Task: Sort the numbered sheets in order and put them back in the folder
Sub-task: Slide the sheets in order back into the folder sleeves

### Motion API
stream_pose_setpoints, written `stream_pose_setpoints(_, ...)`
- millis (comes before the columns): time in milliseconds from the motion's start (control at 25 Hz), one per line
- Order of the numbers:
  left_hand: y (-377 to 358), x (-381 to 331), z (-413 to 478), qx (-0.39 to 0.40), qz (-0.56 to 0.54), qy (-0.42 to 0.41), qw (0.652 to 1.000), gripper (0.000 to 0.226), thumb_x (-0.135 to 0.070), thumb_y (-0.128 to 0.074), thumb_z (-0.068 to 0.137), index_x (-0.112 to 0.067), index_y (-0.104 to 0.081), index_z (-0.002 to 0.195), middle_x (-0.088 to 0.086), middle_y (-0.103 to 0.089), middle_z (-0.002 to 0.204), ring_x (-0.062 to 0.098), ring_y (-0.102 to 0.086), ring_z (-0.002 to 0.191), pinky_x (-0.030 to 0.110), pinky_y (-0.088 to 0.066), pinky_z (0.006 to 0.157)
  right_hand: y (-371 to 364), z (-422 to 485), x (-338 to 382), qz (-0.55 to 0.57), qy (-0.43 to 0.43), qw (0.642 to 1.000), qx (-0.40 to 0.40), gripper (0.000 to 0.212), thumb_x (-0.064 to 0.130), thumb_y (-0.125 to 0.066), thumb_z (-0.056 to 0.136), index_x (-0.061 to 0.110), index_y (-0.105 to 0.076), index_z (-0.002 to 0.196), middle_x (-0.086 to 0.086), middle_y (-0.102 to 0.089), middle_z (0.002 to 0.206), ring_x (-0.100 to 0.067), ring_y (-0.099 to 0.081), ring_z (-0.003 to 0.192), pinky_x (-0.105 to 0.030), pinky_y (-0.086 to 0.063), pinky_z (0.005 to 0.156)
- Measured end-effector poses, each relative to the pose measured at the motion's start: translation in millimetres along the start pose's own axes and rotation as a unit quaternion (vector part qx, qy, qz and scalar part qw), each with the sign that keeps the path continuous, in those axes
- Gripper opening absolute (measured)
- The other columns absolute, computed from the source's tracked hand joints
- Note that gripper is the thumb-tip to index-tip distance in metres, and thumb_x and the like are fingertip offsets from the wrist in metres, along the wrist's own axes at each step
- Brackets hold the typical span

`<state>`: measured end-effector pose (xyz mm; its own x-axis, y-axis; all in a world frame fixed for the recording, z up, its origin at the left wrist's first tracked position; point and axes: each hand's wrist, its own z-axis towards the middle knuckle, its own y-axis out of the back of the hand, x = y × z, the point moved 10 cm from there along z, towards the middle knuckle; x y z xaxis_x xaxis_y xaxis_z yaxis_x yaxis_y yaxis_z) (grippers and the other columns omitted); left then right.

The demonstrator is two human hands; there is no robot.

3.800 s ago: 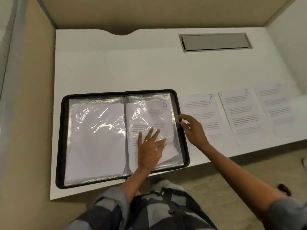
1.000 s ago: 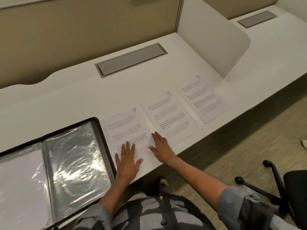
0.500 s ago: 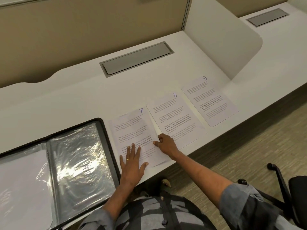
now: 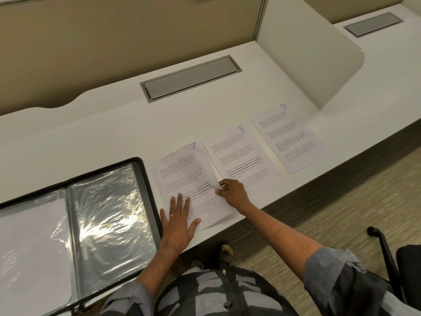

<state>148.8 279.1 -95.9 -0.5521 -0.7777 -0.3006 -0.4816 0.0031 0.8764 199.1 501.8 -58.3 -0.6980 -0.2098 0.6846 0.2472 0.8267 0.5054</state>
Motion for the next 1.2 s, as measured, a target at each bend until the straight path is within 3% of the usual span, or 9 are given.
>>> stream_pose_setpoints(240,12,-3,0,-0.042,-0.038,-0.007,0.998,0.079,-0.068,-0.023,0.099,-0.033,0.012,0.161,-0.006,0.028,0.167,0.015,0.033,0.151,0.052,0.016,0.123,4,-1,-9,0.095,-0.019,0.995,0.028,0.037,0.027,-0.077,0.091,0.011,-0.066,0.122,-0.008,-0.069,0.118,-0.026,-0.067,0.108,-0.045,-0.056,0.099)
stream_pose_setpoints(480,41,-1,-3,-0.14,-0.14,0.004,0.98,0.056,-0.051,-0.032,0.106,-0.037,-0.023,0.16,-0.002,0.013,0.171,0.021,0.018,0.156,0.048,0.001,0.124,19,-7,-2,0.16,0.01,0.985,0.067,0.023,0.018,-0.079,0.089,0.012,-0.07,0.109,-0.011,-0.076,0.106,-0.028,-0.073,0.1,-0.045,-0.059,0.093)
stream_pose_setpoints(640,50,4,-15,-0.158,-0.312,0.039,0.936,0.05,-0.026,-0.045,0.109,-0.033,-0.035,0.157,-0.007,0.008,0.171,0.014,-0.001,0.156,0.04,-0.014,0.124,25,-14,-2,0.181,0.017,0.98,0.085,0.028,0.017,-0.076,0.091,0.006,-0.067,0.116,-0.013,-0.074,0.112,-0.028,-0.072,0.103,-0.045,-0.059,0.094)
stream_pose_setpoints(800,63,12,-33,-0.208,-0.377,0.087,0.898,0.047,-0.005,-0.052,0.105,-0.021,-0.05,0.149,-0.002,-0.01,0.171,0.01,-0.017,0.152,0.031,-0.025,0.118,22,-19,-8,0.17,0.016,0.981,0.096,0.037,0.02,-0.076,0.091,0.006,-0.063,0.123,-0.01,-0.072,0.116,-0.026,-0.071,0.107,-0.046,-0.058,0.097)
stream_pose_setpoints(1040,70,38,-59,-0.237,-0.462,0.123,0.846,0.042,-0.006,-0.054,0.104,-0.022,-0.059,0.143,0.001,-0.047,0.155,0.022,-0.048,0.139,0.049,-0.045,0.113,0,-35,3,0.17,0.02,0.977,0.129,0.039,0.018,-0.076,0.091,0.007,-0.061,0.125,-0.009,-0.07,0.122,-0.023,-0.069,0.11,-0.041,-0.06,0.093)
stream_pose_setpoints(1200,76,75,-82,-0.266,-0.495,0.14,0.815,0.039,-0.011,-0.059,0.102,-0.032,-0.064,0.135,-0.01,-0.054,0.145,0.019,-0.056,0.13,0.048,-0.052,0.107,-27,-48,24,0.171,0.042,0.974,0.145,0.032,0.018,-0.075,0.091,0.009,-0.063,0.12,-0.006,-0.073,0.118,-0.022,-0.072,0.107,-0.03,-0.062,0.082)
